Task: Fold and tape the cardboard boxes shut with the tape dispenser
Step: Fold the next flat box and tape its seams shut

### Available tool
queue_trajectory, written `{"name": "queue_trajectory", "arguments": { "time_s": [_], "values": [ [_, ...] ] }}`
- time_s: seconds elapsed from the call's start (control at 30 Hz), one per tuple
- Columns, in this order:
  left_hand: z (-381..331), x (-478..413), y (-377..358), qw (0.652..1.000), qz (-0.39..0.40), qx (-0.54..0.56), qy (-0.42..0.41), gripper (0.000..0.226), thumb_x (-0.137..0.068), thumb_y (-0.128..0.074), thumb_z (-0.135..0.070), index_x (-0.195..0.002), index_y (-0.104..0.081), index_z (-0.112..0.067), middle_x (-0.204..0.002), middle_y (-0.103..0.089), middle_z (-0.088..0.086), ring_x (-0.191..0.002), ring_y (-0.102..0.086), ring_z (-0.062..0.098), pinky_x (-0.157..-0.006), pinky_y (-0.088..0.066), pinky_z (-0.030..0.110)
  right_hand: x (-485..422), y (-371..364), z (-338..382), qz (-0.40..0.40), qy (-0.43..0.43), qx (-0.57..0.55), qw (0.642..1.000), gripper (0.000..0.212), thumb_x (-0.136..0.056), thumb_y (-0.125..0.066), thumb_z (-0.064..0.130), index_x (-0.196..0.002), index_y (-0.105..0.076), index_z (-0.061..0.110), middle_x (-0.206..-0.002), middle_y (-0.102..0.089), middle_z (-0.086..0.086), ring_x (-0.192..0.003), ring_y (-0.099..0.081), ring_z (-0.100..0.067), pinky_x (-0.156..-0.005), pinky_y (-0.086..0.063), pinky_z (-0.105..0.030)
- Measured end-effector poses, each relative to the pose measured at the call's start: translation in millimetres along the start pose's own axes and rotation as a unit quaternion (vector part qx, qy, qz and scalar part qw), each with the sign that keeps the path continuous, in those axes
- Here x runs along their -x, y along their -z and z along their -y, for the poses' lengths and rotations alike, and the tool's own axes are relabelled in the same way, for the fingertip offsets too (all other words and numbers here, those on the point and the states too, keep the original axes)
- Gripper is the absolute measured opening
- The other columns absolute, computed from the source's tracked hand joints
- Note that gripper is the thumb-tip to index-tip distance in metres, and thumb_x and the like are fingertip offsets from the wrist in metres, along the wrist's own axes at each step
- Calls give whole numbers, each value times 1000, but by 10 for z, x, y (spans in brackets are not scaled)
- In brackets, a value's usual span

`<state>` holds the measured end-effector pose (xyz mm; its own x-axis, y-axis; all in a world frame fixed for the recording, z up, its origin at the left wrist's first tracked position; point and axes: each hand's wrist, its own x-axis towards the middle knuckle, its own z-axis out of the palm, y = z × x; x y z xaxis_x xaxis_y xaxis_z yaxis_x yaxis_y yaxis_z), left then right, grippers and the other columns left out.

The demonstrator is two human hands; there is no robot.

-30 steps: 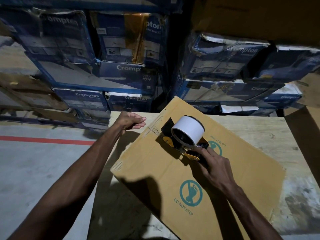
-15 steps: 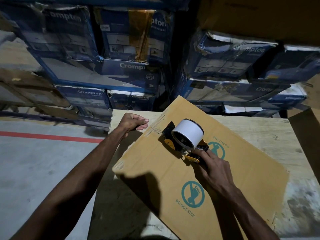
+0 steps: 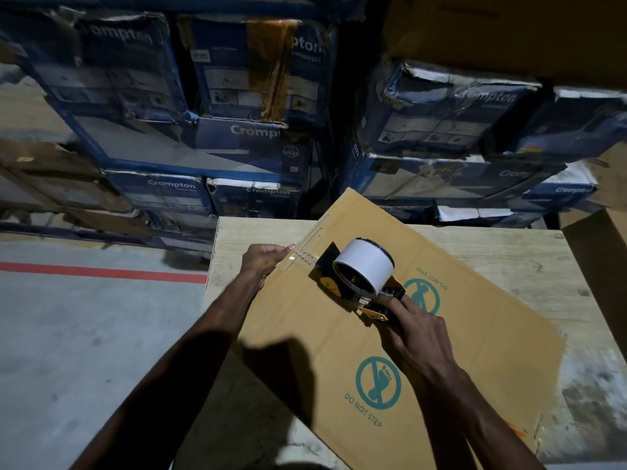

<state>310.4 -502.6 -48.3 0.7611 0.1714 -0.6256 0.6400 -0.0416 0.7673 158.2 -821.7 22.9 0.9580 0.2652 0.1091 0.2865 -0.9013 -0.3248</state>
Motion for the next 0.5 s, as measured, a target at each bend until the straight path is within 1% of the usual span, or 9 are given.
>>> {"name": "queue_trajectory", "arguments": {
  "time_s": [0.07, 0.1, 0.17, 0.23, 0.27, 0.33, 0.4, 0.43, 0.5],
  "values": [
    [-8, 24, 13, 995, -41, -90, 10, 79, -66, -93, -55, -131, -69, -18, -121, -72, 10, -107, -70, 26, -97, -56, 34, 4, -7, 0, 4, -6, 0, 1000, 52, -88, -80, 24, -132, -54, 33, -107, -66, 4, -73, -61, -12, -55, -44, -22],
    [-19, 36, 25, 989, -52, -140, 9, 80, -70, -91, -56, -137, -65, -19, -127, -70, 10, -111, -68, 26, -98, -55, 33, 5, -8, 3, 5, -8, -2, 1000, 51, -89, -79, 25, -132, -54, 34, -108, -66, 4, -73, -61, -12, -55, -46, -24],
    [-62, 89, 37, 979, -75, -182, -58, 66, -77, -89, -48, -133, -68, -20, -121, -72, 9, -108, -69, 28, -95, -57, 37, 8, 2, 6, 8, -7, -6, 1000, 50, -90, -78, 26, -133, -54, 34, -110, -66, 4, -74, -61, -12, -55, -48, -24],
    [-102, 170, 20, 967, -100, -144, -183, 37, -89, -81, -35, -123, -74, -21, -109, -75, 2, -98, -71, 24, -89, -61, 46, 4, 17, 17, 8, -6, -8, 1000, 49, -90, -78, 26, -134, -56, 32, -112, -67, 5, -75, -60, -10, -57, -43, -21],
    [-141, 262, 9, 960, -89, -127, -232, 27, -96, -73, -30, -121, -76, -20, -109, -76, 0, -97, -72, 18, -89, -61, 46, 3, 20, 21, 10, -8, -8, 1000, 48, -91, -77, 26, -134, -56, 32, -113, -67, 5, -75, -59, -9, -58, -41, -20],
    [-184, 438, -19, 943, -25, -170, -287, 27, -104, -60, -24, -125, -75, -17, -116, -77, -1, -99, -72, 11, -96, -58, 36, 1, 26, 13, 18, -10, -5, 1000, 47, -93, -74, 27, -135, -56, 32, -113, -67, 4, -75, -56, -7, -58, -37, -19],
    [-135, 559, -31, 898, 25, -267, -349, 35, -109, -51, -23, -142, -63, -18, -130, -72, 4, -113, -69, 17, -99, -53, 32, -9, 46, 13, 26, -8, 4, 1000, 44, -95, -69, 29, -137, -54, 33, -114, -67, 4, -74, -53, -6, -57, -34, -19],
    [-70, 595, -32, 870, 44, -312, -379, 42, -111, -45, -25, -153, -51, -18, -146, -61, 6, -128, -61, 20, -108, -48, 33, -16, 64, 28, 31, -6, 7, 999, 42, -97, -65, 30, -137, -54, 34, -113, -66, 4, -73, -52, -6, -56, -34, -20],
    [64, 614, -29, 795, 77, -427, -423, 55, -114, -33, -33, -165, -22, -17, -172, -19, 2, -156, -21, 14, -126, -24, 31, -40, 125, 70, 37, 0, 11, 999, 40, -98, -56, 34, -138, -50, 35, -112, -66, 4, -72, -53, -8, -55, -38, -22]
  ]
}}
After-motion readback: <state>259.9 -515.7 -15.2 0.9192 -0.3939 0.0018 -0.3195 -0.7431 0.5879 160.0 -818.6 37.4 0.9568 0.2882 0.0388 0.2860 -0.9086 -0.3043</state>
